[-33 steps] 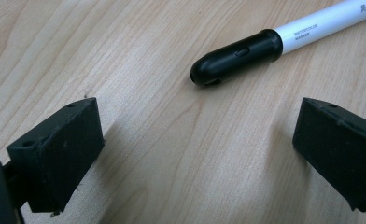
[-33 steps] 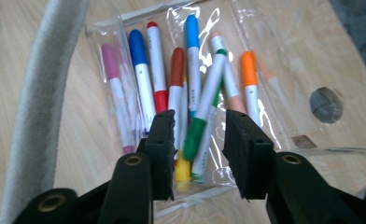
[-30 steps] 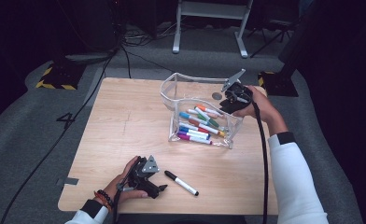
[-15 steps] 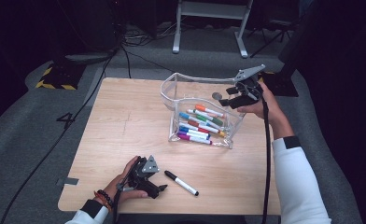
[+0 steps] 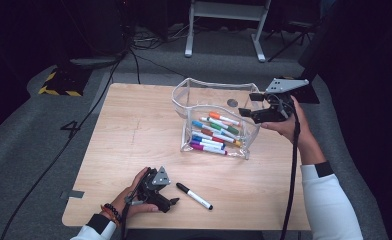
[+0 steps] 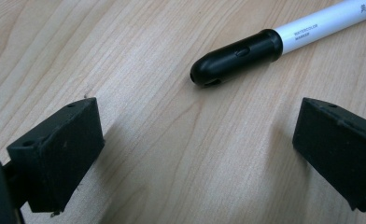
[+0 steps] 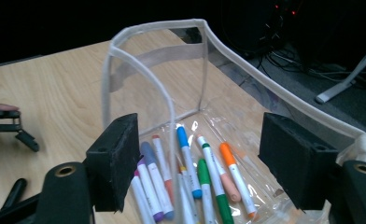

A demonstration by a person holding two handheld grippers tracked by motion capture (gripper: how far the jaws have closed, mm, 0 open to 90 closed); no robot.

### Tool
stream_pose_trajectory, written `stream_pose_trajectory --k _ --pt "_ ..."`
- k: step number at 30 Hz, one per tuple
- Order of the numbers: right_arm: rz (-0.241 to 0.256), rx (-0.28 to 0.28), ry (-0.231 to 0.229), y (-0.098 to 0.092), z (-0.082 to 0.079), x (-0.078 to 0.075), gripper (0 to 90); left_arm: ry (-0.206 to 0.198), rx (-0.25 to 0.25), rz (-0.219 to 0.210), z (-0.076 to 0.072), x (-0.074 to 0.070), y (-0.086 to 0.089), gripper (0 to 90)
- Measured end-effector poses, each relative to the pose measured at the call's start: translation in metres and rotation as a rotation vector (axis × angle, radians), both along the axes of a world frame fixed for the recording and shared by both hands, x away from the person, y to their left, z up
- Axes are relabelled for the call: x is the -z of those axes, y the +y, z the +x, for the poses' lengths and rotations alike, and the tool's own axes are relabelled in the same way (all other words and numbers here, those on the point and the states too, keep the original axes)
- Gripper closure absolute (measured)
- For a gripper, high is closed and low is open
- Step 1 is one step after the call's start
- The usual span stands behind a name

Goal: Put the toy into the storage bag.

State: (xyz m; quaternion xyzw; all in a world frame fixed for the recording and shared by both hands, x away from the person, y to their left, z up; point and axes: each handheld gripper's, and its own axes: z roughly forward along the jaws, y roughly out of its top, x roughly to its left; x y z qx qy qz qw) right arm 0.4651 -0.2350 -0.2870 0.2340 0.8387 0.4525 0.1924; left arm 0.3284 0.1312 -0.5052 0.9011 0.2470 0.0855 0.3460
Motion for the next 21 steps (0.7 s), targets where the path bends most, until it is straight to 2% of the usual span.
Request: stream_pose_trajectory --k 5,9,19,21 --pt "-0.019 -0.016 -0.045 -0.001 -0.026 0.002 29.2 0.0 0.0 0.0 0.0 0.0 0.0 2.1" --pt "-0.016 -0.03 -0.06 -0.002 -0.043 0.008 28.8 0.0 0.0 0.0 0.0 0.0 0.0 2.1" --pt "-0.014 -0.09 -0.082 -0.004 -0.086 0.034 28.8 0.0 0.0 0.0 0.0 0.0 0.0 2.1" --pt "0.008 -0.098 -0.072 -0.006 -0.091 0.042 29.7 0.0 0.0 0.0 0.0 0.0 0.0 2.0"
